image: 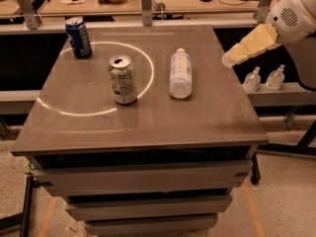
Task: Place blue plastic bottle upright
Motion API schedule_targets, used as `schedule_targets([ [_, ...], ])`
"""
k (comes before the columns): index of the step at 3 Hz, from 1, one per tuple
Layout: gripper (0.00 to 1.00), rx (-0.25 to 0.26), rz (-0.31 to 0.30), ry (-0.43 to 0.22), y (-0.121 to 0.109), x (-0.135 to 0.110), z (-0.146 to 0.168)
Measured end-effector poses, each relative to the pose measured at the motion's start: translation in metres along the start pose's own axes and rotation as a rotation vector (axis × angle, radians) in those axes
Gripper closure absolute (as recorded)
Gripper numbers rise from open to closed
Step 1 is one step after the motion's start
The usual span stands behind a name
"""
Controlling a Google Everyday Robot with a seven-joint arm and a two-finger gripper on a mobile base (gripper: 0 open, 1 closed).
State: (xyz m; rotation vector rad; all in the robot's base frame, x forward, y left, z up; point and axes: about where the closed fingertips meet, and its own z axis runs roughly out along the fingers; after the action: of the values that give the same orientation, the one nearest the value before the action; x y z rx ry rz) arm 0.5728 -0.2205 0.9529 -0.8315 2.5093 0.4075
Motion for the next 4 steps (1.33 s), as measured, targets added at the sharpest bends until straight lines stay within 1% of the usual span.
schedule_targets([
  [1, 0.00, -0.073, 0.159, -0.042, -0.005, -0.030, 0.026],
  [2, 0.00, -0.088, 0.204, -0.047, -0.005, -0.035, 0.031],
  [3, 0.00, -0.088, 0.200, -0.046, -0.005, -0.035, 0.031],
  [4, 0.00, -0.054, 0.257, -0.012, 0.001, -0.042, 0.045],
])
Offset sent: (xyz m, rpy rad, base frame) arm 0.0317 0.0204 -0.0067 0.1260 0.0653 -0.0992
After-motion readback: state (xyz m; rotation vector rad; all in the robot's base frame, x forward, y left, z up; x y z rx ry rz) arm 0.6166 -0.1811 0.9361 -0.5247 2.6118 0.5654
